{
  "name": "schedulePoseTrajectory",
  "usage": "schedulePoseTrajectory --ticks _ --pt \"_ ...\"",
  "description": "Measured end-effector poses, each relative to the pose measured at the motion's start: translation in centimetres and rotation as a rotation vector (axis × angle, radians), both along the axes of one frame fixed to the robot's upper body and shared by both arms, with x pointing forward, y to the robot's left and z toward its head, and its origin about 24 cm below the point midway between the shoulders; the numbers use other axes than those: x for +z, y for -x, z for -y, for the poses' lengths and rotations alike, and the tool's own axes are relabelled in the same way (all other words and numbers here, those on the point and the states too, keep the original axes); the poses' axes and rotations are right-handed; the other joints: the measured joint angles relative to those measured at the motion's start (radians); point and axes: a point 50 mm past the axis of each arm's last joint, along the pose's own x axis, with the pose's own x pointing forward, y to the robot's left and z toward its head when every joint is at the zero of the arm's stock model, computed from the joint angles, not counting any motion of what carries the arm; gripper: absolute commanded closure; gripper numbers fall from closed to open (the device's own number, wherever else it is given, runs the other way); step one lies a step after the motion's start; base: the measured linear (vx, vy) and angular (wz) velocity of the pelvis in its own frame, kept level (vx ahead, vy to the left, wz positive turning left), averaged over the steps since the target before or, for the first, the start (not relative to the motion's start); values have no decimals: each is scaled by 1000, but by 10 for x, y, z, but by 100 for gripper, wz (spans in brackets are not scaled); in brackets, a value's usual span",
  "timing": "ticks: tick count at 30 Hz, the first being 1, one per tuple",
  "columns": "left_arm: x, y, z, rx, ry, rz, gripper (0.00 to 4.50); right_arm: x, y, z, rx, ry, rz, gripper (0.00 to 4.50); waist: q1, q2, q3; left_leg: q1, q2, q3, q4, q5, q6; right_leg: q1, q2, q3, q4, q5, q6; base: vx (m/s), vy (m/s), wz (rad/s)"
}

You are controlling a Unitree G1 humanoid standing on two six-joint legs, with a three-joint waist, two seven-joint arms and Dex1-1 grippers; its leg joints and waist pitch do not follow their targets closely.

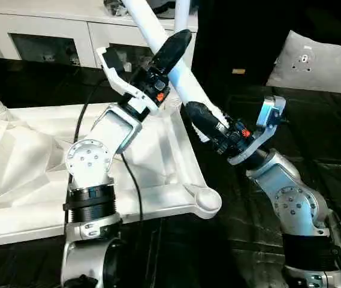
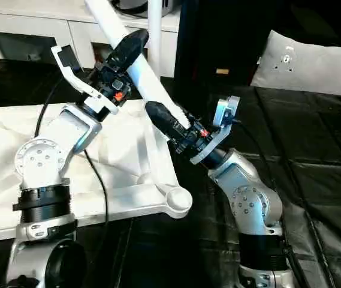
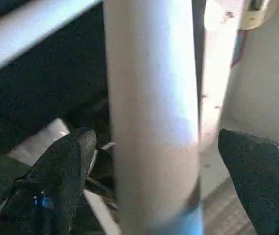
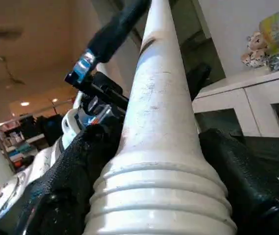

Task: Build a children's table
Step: Insert table leg to table base

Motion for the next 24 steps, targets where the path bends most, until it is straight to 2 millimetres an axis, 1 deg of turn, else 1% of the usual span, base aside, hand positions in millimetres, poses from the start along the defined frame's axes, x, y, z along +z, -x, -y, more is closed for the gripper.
schedulePoseTrajectory --ticks 1,4,6,7,9,10,12,14,15,16,17,20,22,24 --pt "-1 0 0 1 4 -4 18 0 0 0 -3 4 0 173 0 0 0 0 0 0 0 0 0 0 0 0 0 0 0 0 0 0" --pt "-1 0 -2 5 9 -3 18 -2 -1 -1 -9 20 -4 173 0 -1 0 0 0 0 0 0 0 0 0 0 0 0 0 0 0 0" --pt "0 0 -2 5 10 -3 54 -3 -1 -1 -6 33 -5 173 0 -4 1 0 0 0 0 0 0 0 0 0 1 0 0 0 0 0" --pt "0 -1 -2 6 10 -1 54 -3 -1 -1 -4 41 -4 173 -1 -5 2 0 0 0 0 0 0 0 0 0 1 0 0 0 0 0" --pt "0 -1 -3 15 13 6 74 -5 -2 -1 4 64 -7 173 0 -12 2 0 0 0 0 1 0 0 0 0 1 0 0 0 0 0" --pt "0 -1 -4 18 15 6 74 -4 -2 -1 4 68 -4 173 0 -15 2 0 0 0 0 1 0 0 0 0 1 0 0 0 0 0" --pt "0 -1 -4 20 15 5 100 -5 -3 -1 8 84 -1 173 0 -22 0 0 0 0 0 1 0 0 0 0 1 0 0 0 0 0" --pt "-1 -3 -5 35 5 3 110 -5 -5 -3 7 96 4 173 -1 -27 1 0 0 0 0 1 0 0 0 0 1 1 0 0 0 0" --pt "-1 -3 -6 41 4 3 121 -5 -6 -4 8 97 6 173 -1 -28 1 0 0 0 0 1 0 0 0 0 1 1 0 0 0 0" --pt "-1 -3 -7 48 -1 3 121 -4 -7 -5 9 100 8 173 -1 -28 1 0 0 0 0 1 0 0 0 0 1 1 0 0 0 0" --pt "-2 -4 -7 55 -8 3 144 -3 -8 -5 9 103 11 173 -1 -29 1 0 0 0 0 1 0 0 0 0 1 1 0 0 0 0" --pt "-3 -5 -8 58 -13 -1 160 -4 -10 -6 12 102 11 173 0 -29 1 0 0 0 0 2 0 0 0 0 1 1 0 0 0 0" --pt "-3 -5 -8 60 -21 0 186 -4 -10 -6 13 103 12 173 1 -29 1 0 0 0 0 2 0 0 0 0 1 2 -1 0 0 0" --pt "-3 -5 -8 65 -40 2 194 -3 -11 -6 9 104 18 173 1 -29 1 0 0 0 0 2 0 0 0 0 1 2 -1 0 0 0"
